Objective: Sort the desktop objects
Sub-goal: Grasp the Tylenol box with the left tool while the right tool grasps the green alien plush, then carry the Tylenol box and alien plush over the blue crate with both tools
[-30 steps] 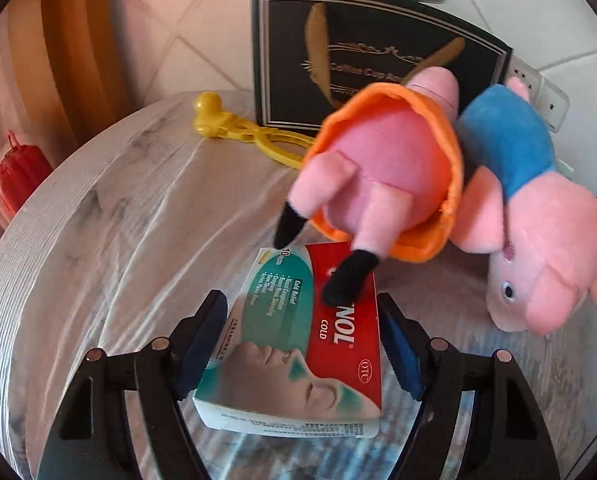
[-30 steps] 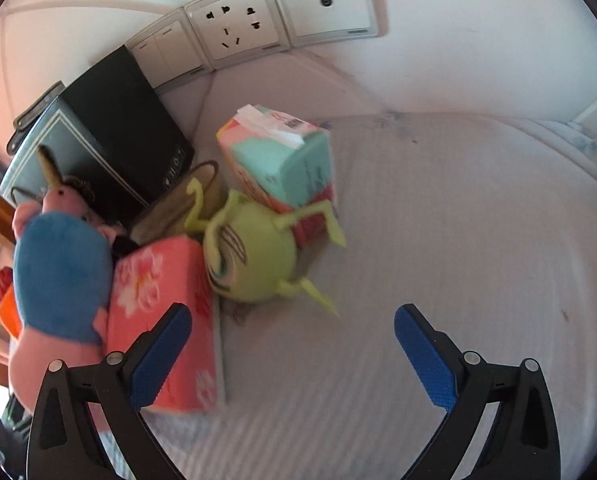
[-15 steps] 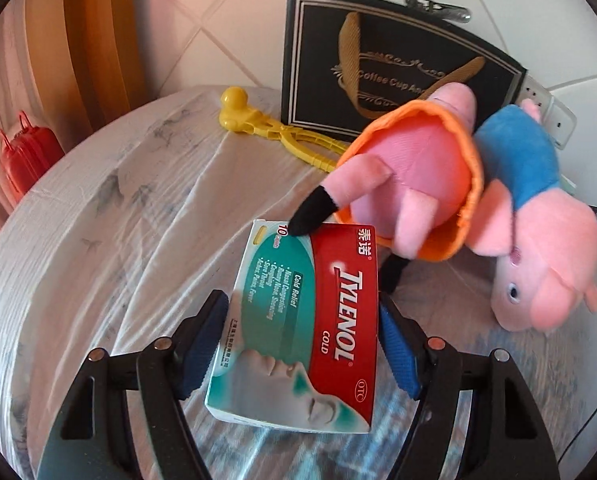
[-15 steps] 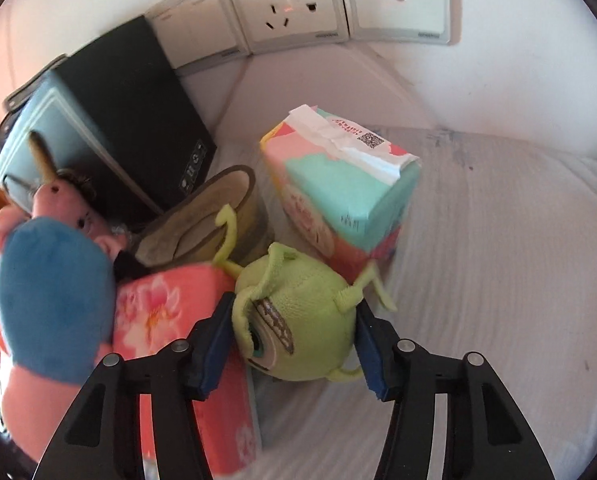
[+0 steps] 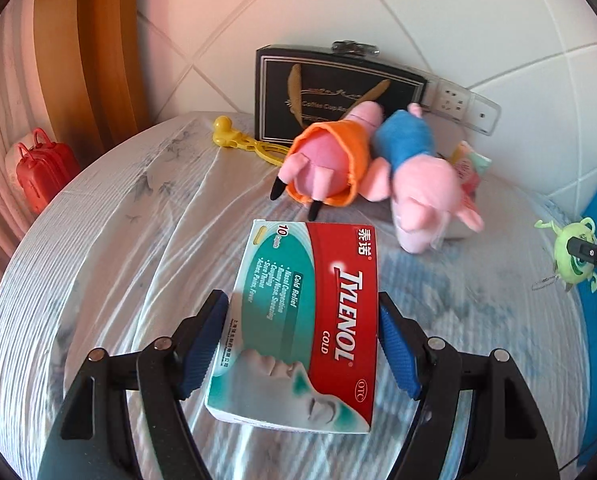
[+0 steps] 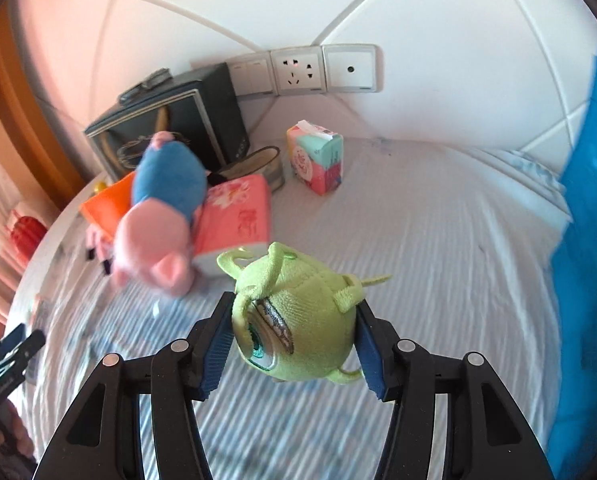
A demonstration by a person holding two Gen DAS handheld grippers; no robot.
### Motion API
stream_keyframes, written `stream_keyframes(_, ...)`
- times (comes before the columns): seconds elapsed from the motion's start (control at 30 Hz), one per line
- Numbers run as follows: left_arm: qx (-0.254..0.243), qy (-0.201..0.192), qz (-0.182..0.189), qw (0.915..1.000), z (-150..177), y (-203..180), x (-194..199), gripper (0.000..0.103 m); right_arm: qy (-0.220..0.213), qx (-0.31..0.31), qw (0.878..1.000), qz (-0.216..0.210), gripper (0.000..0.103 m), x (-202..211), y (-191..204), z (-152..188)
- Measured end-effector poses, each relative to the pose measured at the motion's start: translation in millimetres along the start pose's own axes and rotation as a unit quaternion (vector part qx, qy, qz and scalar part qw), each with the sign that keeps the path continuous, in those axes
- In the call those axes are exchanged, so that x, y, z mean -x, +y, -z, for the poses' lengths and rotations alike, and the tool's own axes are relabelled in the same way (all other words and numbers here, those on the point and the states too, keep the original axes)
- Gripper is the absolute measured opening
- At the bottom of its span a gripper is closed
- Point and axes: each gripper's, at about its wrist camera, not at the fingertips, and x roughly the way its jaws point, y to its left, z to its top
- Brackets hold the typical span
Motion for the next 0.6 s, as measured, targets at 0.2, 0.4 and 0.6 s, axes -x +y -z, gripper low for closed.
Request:
stream_keyframes(0.2, -0.025, -0.014, 0.023, 0.9993, 25.8, -20.8, 60.6, 0.073, -0.014, -0.009, 1.000, 0.000, 0.056, 76.0, 9.6, 51.6)
stream_keyframes(0.4, -0.053, -0.039, 0.046, 0.9968, 47.5, -45.9, 114.8, 0.073, -0.059, -0.001, 0.998, 0.020, 0.056, 158.2, 5.0, 91.4)
stream_keyframes(0.6, -0.074, -0.078, 0.077, 0.9912, 58.3, -79.3, 167.4, 0.073, -0.133, -0.001, 0.991, 0.027, 0.056, 244.9, -3.7, 113.1)
